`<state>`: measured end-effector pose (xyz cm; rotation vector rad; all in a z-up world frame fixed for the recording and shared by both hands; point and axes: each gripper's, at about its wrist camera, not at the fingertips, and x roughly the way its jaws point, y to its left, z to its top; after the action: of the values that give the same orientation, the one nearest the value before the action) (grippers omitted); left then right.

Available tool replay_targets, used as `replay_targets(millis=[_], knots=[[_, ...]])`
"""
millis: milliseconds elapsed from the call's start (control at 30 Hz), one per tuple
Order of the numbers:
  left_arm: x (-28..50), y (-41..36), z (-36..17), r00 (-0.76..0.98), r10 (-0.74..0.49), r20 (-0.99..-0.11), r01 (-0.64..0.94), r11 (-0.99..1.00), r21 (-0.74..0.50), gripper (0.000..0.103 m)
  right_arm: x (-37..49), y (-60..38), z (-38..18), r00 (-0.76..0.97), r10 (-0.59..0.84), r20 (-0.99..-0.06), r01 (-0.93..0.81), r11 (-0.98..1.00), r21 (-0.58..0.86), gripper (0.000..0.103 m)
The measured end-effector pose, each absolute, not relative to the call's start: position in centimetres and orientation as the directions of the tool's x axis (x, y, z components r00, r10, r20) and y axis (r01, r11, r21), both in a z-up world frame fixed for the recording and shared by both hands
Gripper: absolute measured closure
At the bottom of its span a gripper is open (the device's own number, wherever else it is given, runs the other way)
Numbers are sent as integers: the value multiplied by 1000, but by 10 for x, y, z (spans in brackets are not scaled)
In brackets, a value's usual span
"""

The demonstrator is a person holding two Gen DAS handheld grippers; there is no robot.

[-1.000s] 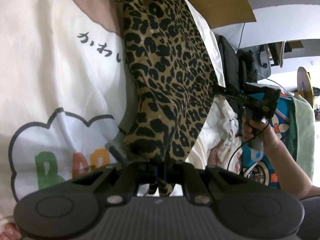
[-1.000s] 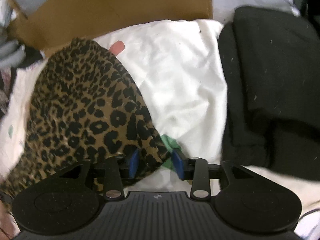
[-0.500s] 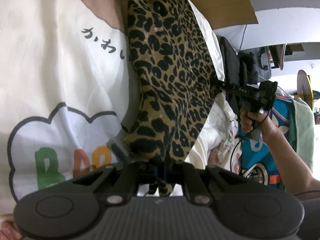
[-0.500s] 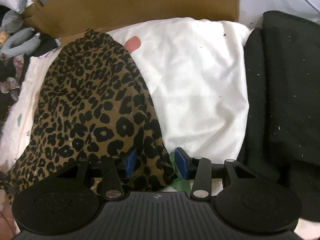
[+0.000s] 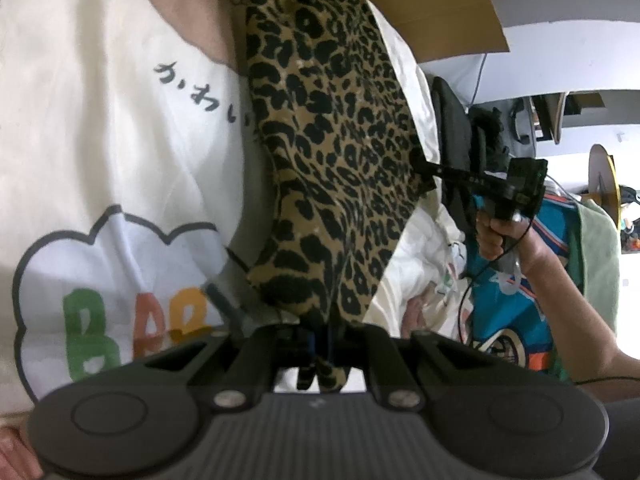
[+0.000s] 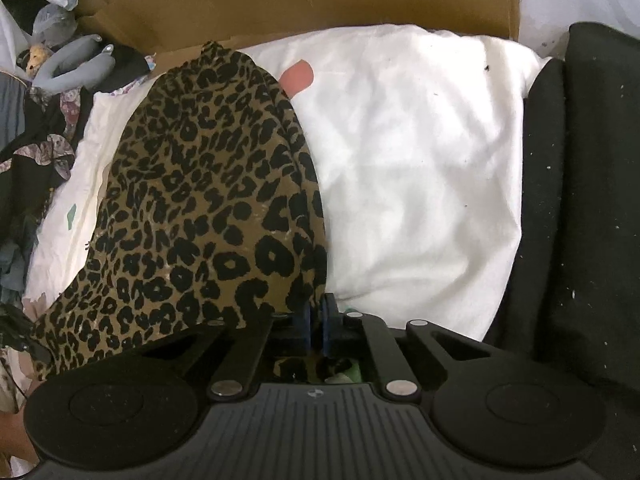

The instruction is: Fold clothes

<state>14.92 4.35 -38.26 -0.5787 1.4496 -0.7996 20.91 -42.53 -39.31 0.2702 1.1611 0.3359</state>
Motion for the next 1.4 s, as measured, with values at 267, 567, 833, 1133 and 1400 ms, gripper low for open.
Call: replay_targets(millis=[267,567,833,1133,1400], knots=[[154,61,-355,-50,-752,-658,156,645,-748,98,195,-420,-369,370,432,-823,-84,897,433,101],[165,96,-329,-35,-694,-719,195,701,-686,98,165,-400,-362,323,521,-790,-51,843,535,101],[175,121,-314,-18,-626,-779,215,759,-615,98,139,-371,-360,271,589,-762,-35,797,603,101],[173,104,-358,-58,-606,-793,193,773,-605,98,130,-375,-375,268,567,-779,22,804,594,101],[168,95,-396,-80,-599,-797,148,784,-603,97,132,-372,-401,243,513,-823,42,842,538,101]])
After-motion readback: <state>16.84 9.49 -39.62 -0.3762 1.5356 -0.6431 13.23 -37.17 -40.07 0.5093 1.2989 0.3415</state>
